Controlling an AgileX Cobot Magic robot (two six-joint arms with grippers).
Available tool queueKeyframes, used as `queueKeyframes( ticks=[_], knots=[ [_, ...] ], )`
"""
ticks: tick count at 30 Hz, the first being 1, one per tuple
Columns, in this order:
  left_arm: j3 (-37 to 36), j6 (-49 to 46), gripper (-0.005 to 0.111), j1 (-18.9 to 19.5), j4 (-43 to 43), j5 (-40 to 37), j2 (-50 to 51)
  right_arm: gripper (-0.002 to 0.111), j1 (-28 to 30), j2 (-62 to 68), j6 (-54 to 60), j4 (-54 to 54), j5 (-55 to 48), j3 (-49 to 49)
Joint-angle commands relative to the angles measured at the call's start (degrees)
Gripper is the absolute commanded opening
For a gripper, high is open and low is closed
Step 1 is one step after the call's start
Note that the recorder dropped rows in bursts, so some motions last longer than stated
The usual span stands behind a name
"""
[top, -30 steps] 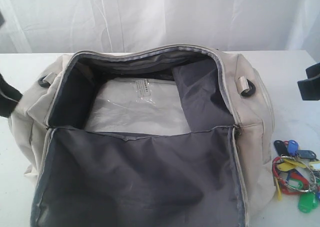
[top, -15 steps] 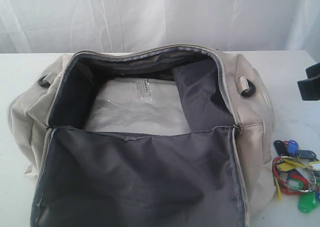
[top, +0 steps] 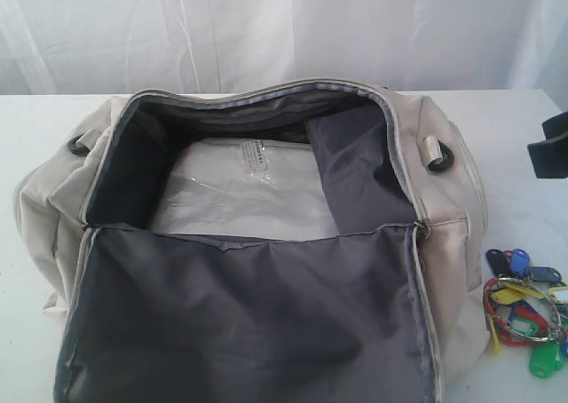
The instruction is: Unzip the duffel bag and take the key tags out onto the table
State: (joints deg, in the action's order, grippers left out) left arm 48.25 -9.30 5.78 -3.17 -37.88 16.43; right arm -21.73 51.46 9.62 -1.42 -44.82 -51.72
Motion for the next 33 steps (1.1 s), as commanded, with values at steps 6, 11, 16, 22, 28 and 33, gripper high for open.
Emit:
queueKeyframes(
  ticks=[6,11,16,22,28,33],
  knots=[
    [-20.2,0.0,0.000,1.6,0.0,6.2,-12.5,0.000,0.0,-0.4,0.7,-0.3,0.2,0.3],
    [-31.5,0.0,0.000,1.6,0.0,8.3,-16.4,0.000,0.0,-0.4,0.7,-0.3,0.2,0.3],
    [-40.9,-0.2,0.000,1.6,0.0,12.7,-16.4,0.000,0.0,-0.4,0.7,-0.3,0.2,0.3],
    [-48.3,-1.1,0.000,1.6,0.5,21.0,-16.4,0.000,0.0,-0.5,0.7,-0.3,0.2,0.3],
    [-48.3,-1.1,0.000,1.6,0.6,29.3,-16.4,0.000,0.0,-0.5,0.7,-0.3,0.2,0.3],
    [-48.3,-1.1,0.000,1.6,0.6,29.3,-16.4,0.000,0.0,-0.5,0.7,-0.3,0.2,0.3]
  ],
)
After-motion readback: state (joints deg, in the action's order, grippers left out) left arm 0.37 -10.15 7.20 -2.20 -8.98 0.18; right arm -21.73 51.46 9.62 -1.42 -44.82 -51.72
